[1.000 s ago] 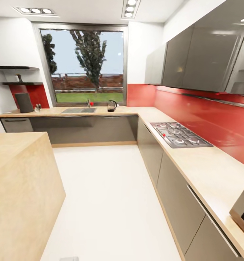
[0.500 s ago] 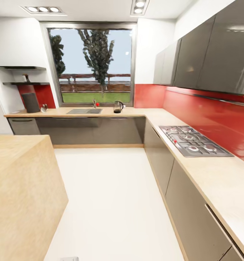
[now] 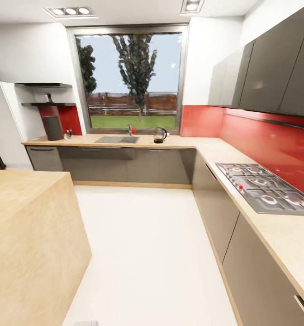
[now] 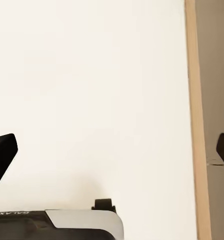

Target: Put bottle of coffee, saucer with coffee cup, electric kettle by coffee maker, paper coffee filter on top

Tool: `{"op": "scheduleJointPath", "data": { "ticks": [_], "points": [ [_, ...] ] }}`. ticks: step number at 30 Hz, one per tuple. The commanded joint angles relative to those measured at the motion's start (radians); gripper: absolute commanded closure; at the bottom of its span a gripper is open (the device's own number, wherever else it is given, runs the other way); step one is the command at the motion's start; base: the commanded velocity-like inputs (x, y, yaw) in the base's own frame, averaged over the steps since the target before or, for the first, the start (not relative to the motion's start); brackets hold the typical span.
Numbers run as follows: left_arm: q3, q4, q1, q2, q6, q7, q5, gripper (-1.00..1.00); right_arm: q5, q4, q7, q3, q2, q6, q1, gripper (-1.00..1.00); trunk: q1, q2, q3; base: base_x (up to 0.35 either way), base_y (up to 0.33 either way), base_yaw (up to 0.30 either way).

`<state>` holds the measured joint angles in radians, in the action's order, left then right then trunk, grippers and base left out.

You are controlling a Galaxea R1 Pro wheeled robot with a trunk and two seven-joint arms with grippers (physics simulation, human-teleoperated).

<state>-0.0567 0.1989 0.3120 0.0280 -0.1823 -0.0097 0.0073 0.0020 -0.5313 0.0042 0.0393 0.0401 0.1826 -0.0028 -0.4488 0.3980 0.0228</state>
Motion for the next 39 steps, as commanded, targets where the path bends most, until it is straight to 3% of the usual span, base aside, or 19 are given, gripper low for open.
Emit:
{"op": "scheduleJointPath", "data": {
  "ticks": [1,39],
  "points": [
    [-0.005,-0.001,0.001,0.000,-0.003,-0.001,0.001,-1.00,0.001,0.000,0.000,0.001,0.000,0.002,0.000,-1.00,-0.001,0.002,0.002,0.336,0.000,0.003],
    [-0.005,-0.002,0.001,0.000,-0.003,-0.001,0.001,-1.00,0.004,0.001,0.000,-0.002,0.000,0.003,0.000,-1.00,-0.001,0.002,0.002,0.336,0.013,0.000]
  ]
}}
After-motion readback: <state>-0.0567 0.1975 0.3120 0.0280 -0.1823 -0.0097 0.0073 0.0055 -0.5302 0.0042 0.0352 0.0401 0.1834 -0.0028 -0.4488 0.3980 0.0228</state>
